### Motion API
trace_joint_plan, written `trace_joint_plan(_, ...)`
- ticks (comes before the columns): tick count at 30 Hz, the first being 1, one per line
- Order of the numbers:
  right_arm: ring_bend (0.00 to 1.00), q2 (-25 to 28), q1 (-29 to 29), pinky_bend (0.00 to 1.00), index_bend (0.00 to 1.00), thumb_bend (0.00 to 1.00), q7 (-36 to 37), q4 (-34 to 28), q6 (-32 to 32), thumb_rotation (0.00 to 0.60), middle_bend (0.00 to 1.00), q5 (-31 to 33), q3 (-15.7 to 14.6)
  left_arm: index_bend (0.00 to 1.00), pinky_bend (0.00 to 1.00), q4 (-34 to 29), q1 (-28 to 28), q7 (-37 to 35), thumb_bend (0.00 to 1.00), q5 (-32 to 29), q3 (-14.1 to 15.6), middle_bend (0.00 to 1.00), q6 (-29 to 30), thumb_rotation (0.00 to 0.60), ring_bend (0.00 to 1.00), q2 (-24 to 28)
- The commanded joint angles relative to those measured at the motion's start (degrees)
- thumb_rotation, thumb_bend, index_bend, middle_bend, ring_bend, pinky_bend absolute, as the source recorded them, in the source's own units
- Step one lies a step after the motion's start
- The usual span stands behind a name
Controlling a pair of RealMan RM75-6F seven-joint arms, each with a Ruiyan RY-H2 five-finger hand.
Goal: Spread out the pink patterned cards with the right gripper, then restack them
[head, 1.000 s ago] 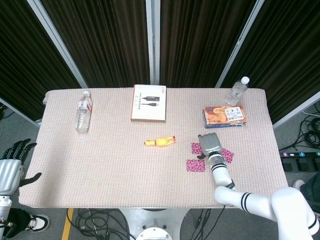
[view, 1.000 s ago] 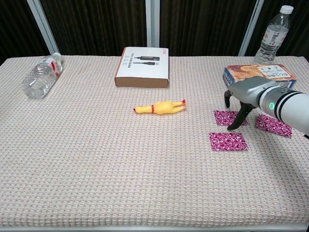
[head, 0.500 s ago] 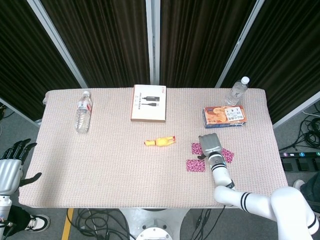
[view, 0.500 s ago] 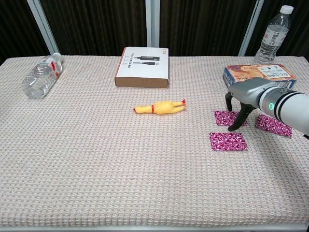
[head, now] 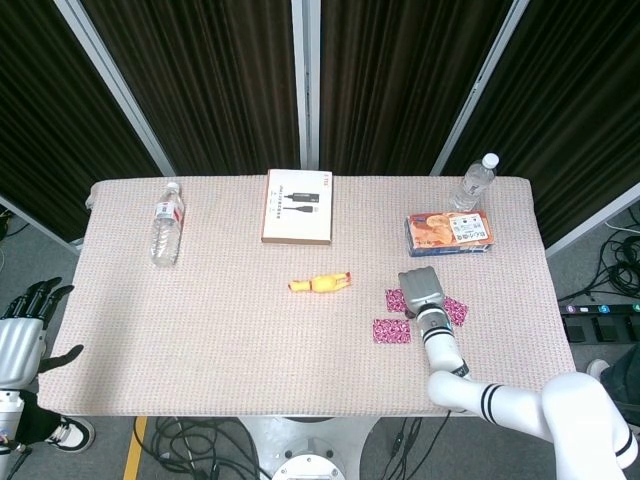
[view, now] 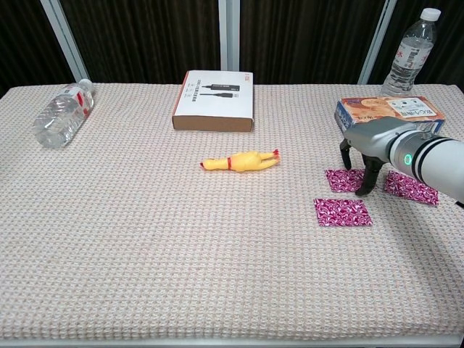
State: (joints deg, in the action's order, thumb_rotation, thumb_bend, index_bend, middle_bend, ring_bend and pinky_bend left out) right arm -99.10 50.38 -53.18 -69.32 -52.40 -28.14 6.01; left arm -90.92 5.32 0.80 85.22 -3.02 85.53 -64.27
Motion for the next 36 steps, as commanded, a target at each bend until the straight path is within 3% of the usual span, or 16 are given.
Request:
trace_joint_plan(1, 0.86, 0.3, 0.0, 0.90, 0.43, 0.07, 0.2, -0.4, -0.2, 0.553, 1.00, -0.2, 0.1, 0.23, 0.24, 0.0, 0.0, 0.0, 0.00, 0.0, 0.0, 0.22, 0.0, 0.600, 0.13, 0.0)
trace_joint_plan(14, 0.86, 3.5, 0.2, 0.90, 0.43, 0.07, -0.3, -6.5, -3.0, 0.553, 1.00, -1.2, 0.2, 0.23, 0.24, 0.0, 0.0, 0.2, 0.00, 0.0, 0.0, 0.22, 0.1, 0.600, 0.13, 0.0)
trace_joint_plan(24, 0.86, 7.2, -2.0, 0.90, 0.43, 0.07, -0.9, -18.3, -10.1, 0.554, 1.00, -4.0, -2.1, 0.23, 0.24, -0.4, -0.3, -0.3, 0.00, -0.5, -0.6, 0.22, 0.8, 0.600, 0.13, 0.7)
trace_joint_plan(36, 0.87, 3.2, -5.3, 0.90, 0.43, 0.07, -1.9, -21.4, -18.8, 0.559, 1.00, -5.6, -3.4, 0.23, 0.24, -1.7, -0.6, -0.6, 0.00, 1.3, 0.0, 0.22, 1.9, 0.598, 0.13, 1.7)
